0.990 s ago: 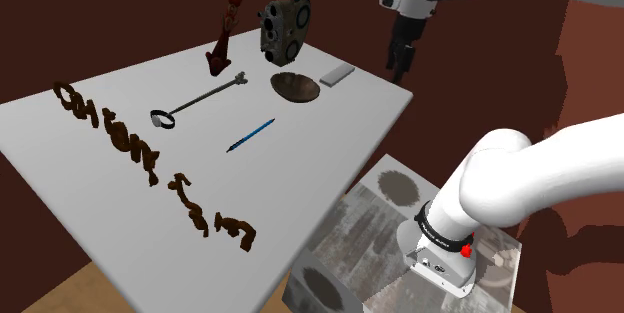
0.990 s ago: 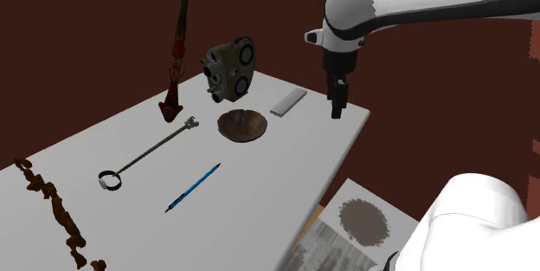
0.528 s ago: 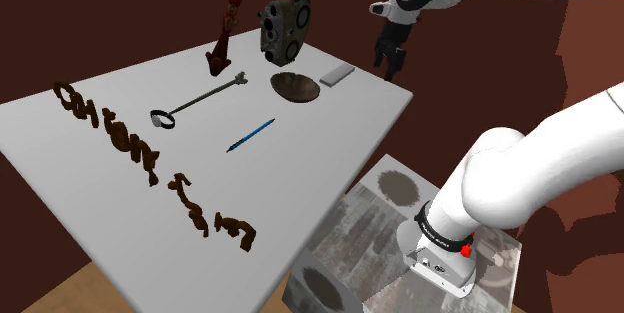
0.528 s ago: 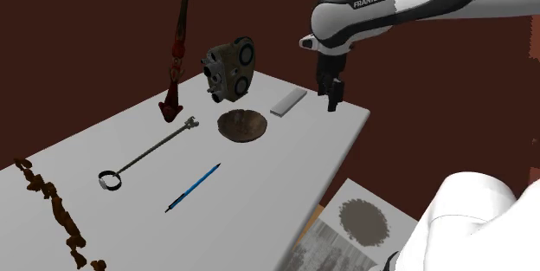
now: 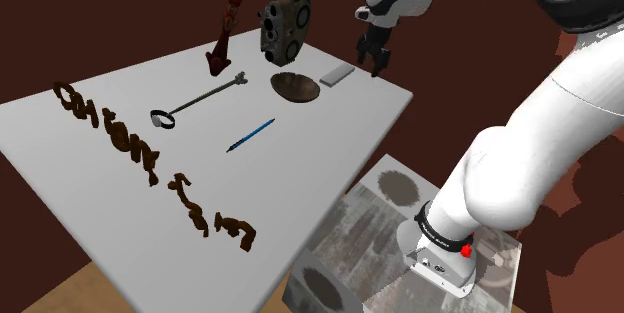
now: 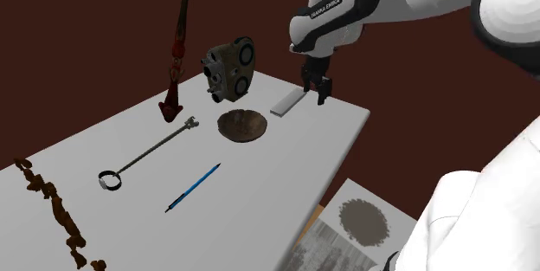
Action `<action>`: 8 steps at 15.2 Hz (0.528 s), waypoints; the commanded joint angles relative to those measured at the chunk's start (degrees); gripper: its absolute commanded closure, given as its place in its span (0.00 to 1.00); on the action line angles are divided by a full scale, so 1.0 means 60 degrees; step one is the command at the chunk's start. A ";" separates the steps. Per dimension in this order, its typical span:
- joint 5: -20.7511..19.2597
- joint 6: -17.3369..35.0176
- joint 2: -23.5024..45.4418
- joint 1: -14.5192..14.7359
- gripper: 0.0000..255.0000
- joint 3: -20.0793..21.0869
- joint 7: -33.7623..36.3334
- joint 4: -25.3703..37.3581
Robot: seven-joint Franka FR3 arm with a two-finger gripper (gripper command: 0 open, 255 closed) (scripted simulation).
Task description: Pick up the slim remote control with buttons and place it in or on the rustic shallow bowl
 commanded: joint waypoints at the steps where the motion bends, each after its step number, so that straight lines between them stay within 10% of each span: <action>1: 0.0782 0.0160 0.0987 -0.0018 0.00 -0.0082 -0.1218 0.0687; 8: 0.2845 0.0158 0.3882 -0.1062 0.00 0.0720 -0.4460 0.3248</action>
